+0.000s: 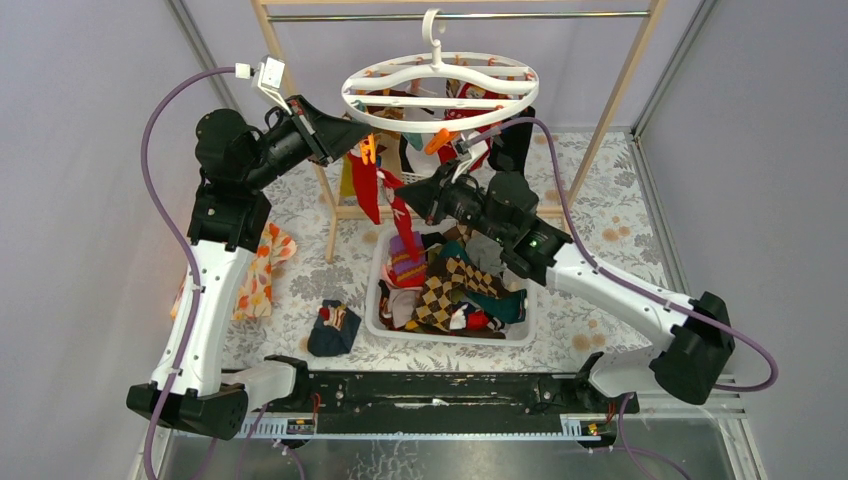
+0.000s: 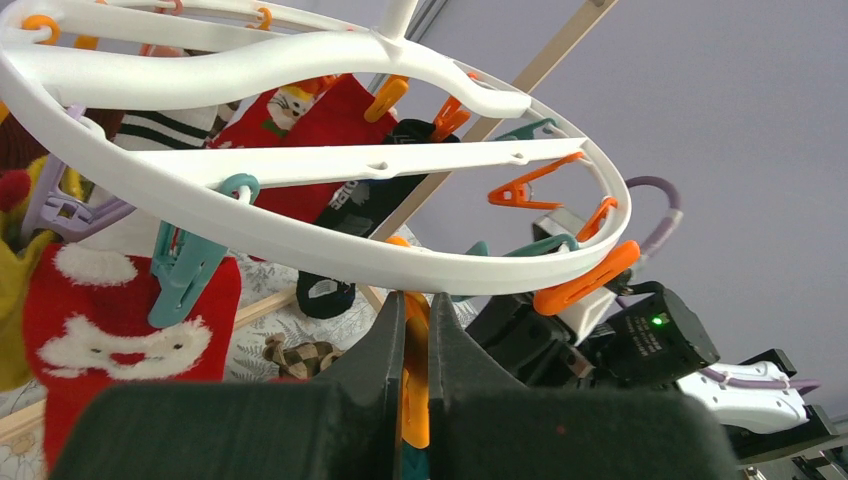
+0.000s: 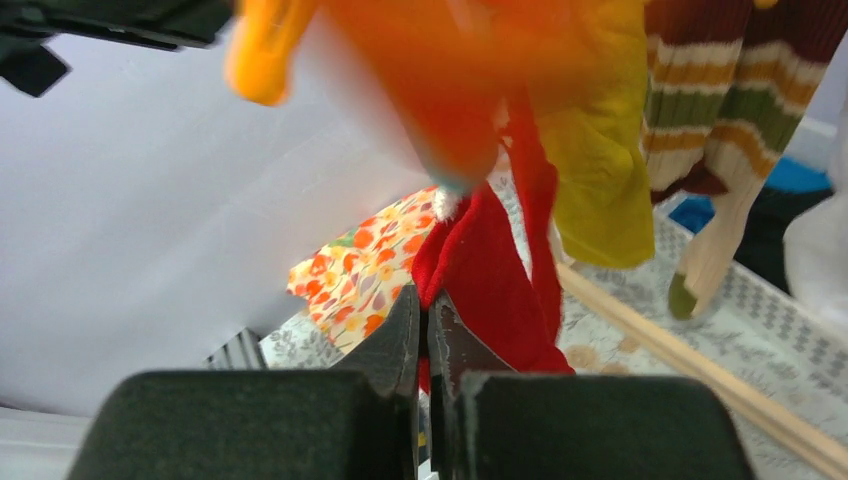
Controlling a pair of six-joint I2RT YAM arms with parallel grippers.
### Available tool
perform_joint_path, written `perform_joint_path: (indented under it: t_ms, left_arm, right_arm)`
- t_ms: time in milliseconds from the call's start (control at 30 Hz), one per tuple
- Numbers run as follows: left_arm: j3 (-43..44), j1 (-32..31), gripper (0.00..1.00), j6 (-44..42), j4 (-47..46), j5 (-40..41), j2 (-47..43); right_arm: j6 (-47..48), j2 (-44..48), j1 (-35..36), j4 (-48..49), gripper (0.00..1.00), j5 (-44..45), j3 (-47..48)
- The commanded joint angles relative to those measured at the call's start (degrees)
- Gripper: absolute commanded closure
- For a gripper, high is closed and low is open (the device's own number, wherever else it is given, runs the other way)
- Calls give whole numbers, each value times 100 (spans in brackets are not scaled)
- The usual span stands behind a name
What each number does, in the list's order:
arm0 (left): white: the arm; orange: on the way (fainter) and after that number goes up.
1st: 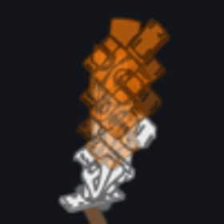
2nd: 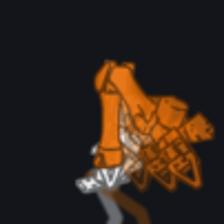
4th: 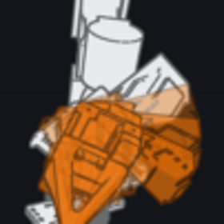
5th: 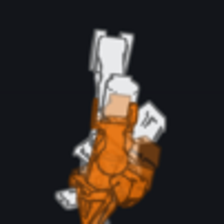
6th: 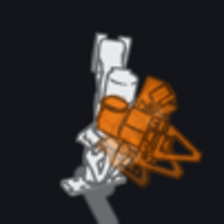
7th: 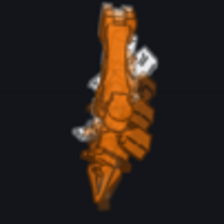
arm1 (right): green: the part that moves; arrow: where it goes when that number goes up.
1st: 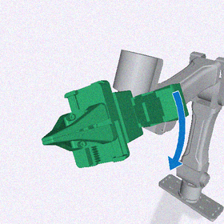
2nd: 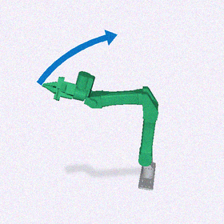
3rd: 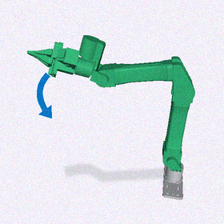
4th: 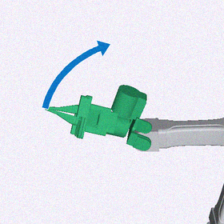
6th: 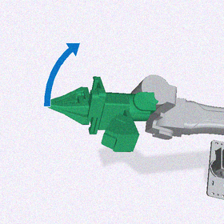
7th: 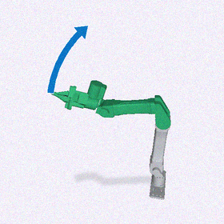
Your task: Clip the socks to the hanger
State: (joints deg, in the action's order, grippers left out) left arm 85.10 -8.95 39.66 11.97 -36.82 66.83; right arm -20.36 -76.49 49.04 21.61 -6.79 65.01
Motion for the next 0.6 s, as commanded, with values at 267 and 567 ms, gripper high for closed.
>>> perform_joint_path:
  t_ms: [267,567]
  left_arm:
    - [-130,-111,100,-152,-186,255,-64]
    - [-114,-133,100,-250,-186,297,-85]
  right_arm:
    - [1522,182,1121,101,100,1934,736]
    - [1675,-130,1347,104,100,2315,1172]
